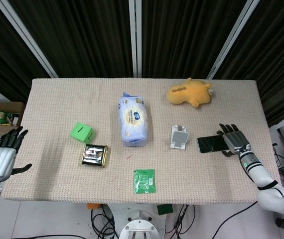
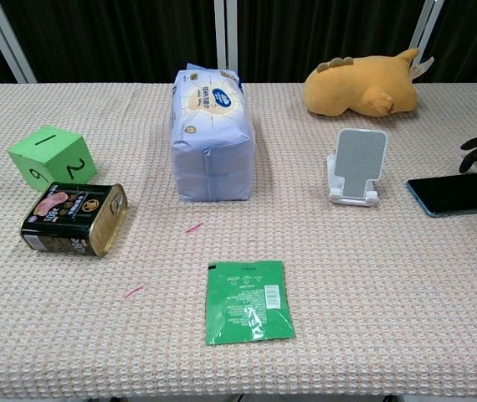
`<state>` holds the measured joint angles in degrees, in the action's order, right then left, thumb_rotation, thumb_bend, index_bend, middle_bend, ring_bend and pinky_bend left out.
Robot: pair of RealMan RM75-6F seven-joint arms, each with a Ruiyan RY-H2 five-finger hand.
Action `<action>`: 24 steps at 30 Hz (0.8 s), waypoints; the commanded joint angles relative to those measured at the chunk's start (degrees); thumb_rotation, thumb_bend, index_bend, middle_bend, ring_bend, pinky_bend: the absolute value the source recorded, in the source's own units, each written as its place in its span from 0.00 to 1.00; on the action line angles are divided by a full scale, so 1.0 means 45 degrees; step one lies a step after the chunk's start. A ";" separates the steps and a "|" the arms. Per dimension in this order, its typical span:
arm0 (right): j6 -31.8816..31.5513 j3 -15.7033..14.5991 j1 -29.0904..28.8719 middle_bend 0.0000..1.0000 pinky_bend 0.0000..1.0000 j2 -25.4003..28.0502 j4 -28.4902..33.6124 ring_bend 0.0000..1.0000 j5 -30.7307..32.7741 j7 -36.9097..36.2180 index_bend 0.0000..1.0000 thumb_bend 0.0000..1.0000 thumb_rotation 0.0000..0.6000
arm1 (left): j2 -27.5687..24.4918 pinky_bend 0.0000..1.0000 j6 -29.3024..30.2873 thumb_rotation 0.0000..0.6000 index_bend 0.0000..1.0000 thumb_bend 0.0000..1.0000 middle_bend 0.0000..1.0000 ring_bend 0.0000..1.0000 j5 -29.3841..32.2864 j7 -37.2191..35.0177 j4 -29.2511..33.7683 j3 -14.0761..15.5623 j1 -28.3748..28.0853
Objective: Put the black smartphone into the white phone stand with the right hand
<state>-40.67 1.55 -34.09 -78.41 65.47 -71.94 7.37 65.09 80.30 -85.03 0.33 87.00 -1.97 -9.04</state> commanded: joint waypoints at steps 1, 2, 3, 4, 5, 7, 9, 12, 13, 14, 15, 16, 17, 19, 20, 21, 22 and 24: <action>0.0024 -0.0008 -0.0003 0.00 0.00 -0.0018 -0.0016 0.00 0.0012 0.0004 0.23 0.29 1.00 | 0.0010 0.12 -0.0011 1.00 0.04 0.01 0.00 0.00 0.0004 -0.0014 -0.0017 -0.0002 -0.0007; 0.0040 -0.0012 -0.0005 0.00 0.00 -0.0029 -0.0024 0.00 0.0016 0.0003 0.23 0.29 1.00 | 0.0015 0.12 -0.0009 1.00 0.04 0.01 0.00 0.00 -0.0001 -0.0014 -0.0022 -0.0001 -0.0008; 0.0067 -0.0020 -0.0012 0.00 0.00 -0.0047 -0.0038 0.00 0.0021 0.0002 0.23 0.29 1.00 | 0.0020 0.12 -0.0008 1.00 0.04 0.01 0.00 0.00 -0.0002 -0.0016 -0.0031 -0.0004 -0.0011; 0.0088 -0.0027 -0.0018 0.00 0.00 -0.0063 -0.0047 0.00 0.0022 0.0007 0.23 0.29 1.00 | 0.0017 0.12 -0.0011 1.00 0.04 0.01 0.00 0.00 0.0003 -0.0016 -0.0030 -0.0006 -0.0013; 0.0106 -0.0036 -0.0024 0.00 0.00 -0.0079 -0.0059 0.00 0.0020 0.0012 0.23 0.29 1.00 | 0.0017 0.12 -0.0017 1.00 0.04 0.01 0.00 0.00 0.0009 -0.0011 -0.0029 -0.0005 -0.0012; 0.0125 -0.0050 -0.0039 0.00 0.00 -0.0122 -0.0093 0.00 0.0005 0.0035 0.23 0.29 1.00 | 0.0019 0.12 -0.0015 1.00 0.04 0.01 0.00 0.00 0.0013 -0.0009 -0.0029 -0.0007 -0.0013; 0.0105 -0.0042 -0.0042 0.00 0.00 -0.0171 -0.0130 0.00 0.0002 0.0039 0.23 0.29 1.00 | 0.0016 0.12 -0.0023 1.00 0.04 0.01 0.00 0.00 0.0033 -0.0014 -0.0029 -0.0012 -0.0012; 0.0131 -0.0033 -0.0058 0.00 0.00 -0.0256 -0.0232 0.00 0.0042 0.0085 0.24 0.29 1.00 | 0.0017 0.12 -0.0031 1.00 0.04 0.01 0.00 0.00 0.0037 -0.0020 -0.0030 -0.0015 -0.0018; 0.0151 -0.0030 -0.0067 0.00 0.00 -0.0290 -0.0265 0.00 0.0059 0.0095 0.25 0.29 1.00 | 0.0016 0.12 -0.0046 1.00 0.04 0.01 0.00 0.00 0.0042 -0.0020 -0.0036 -0.0012 -0.0022; 0.0133 -0.0024 -0.0067 0.00 0.00 -0.0318 -0.0286 0.00 0.0055 0.0099 0.26 0.29 1.00 | 0.0017 0.12 -0.0053 1.00 0.04 0.01 0.00 0.00 0.0046 -0.0019 -0.0041 -0.0009 -0.0022; 0.0074 -0.0015 -0.0057 0.00 0.00 -0.0354 -0.0315 0.00 0.0036 0.0103 0.29 0.29 1.00 | 0.0021 0.12 -0.0053 1.00 0.04 0.01 0.00 0.00 0.0049 -0.0023 -0.0046 -0.0005 -0.0018; -0.0010 -0.0009 -0.0039 0.00 0.00 -0.0394 -0.0348 0.00 0.0005 0.0108 0.33 0.30 1.00 | 0.0023 0.12 -0.0053 1.00 0.04 0.01 0.00 0.00 0.0051 -0.0029 -0.0052 -0.0001 -0.0014; -0.0100 -0.0003 -0.0017 0.00 0.00 -0.0431 -0.0380 0.00 -0.0030 0.0108 0.37 0.30 1.00 | 0.0021 0.12 -0.0057 1.00 0.04 0.01 0.00 0.00 0.0058 -0.0035 -0.0056 0.0003 -0.0009; -0.0287 0.0016 0.0027 0.00 0.00 -0.0489 -0.0437 0.00 -0.0114 0.0076 0.46 0.31 1.00 | 0.0007 0.12 -0.0062 1.00 0.04 0.01 0.00 0.00 0.0064 -0.0035 -0.0056 0.0008 -0.0004; -0.0362 0.0020 0.0044 0.00 0.00 -0.0498 -0.0456 0.00 -0.0151 0.0071 0.52 0.31 1.00 | 0.0002 0.12 -0.0055 1.00 0.04 0.01 0.00 0.00 0.0058 -0.0039 -0.0055 0.0008 -0.0004; -0.0462 0.0033 0.0065 0.00 0.00 -0.0505 -0.0468 0.00 -0.0199 0.0053 0.56 0.32 1.00 | -0.0006 0.12 -0.0042 1.00 0.04 0.01 0.00 0.00 0.0051 -0.0046 -0.0047 0.0002 -0.0004; -0.0534 0.0038 0.0080 0.00 0.00 -0.0511 -0.0483 0.00 -0.0236 0.0051 0.63 0.32 1.00 | -0.0010 0.12 -0.0028 1.00 0.04 0.01 0.00 0.00 0.0044 -0.0052 -0.0041 -0.0002 -0.0003; -0.0712 0.0059 0.0127 0.00 0.00 -0.0528 -0.0501 0.00 -0.0305 0.0030 0.73 0.32 1.00 | -0.0009 0.12 -0.0009 1.00 0.04 0.01 0.00 0.00 0.0021 -0.0064 -0.0033 -0.0010 -0.0009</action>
<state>-43.62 1.75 -33.65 -80.72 63.29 -73.14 7.57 65.05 80.26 -84.93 0.05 86.84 -2.01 -9.08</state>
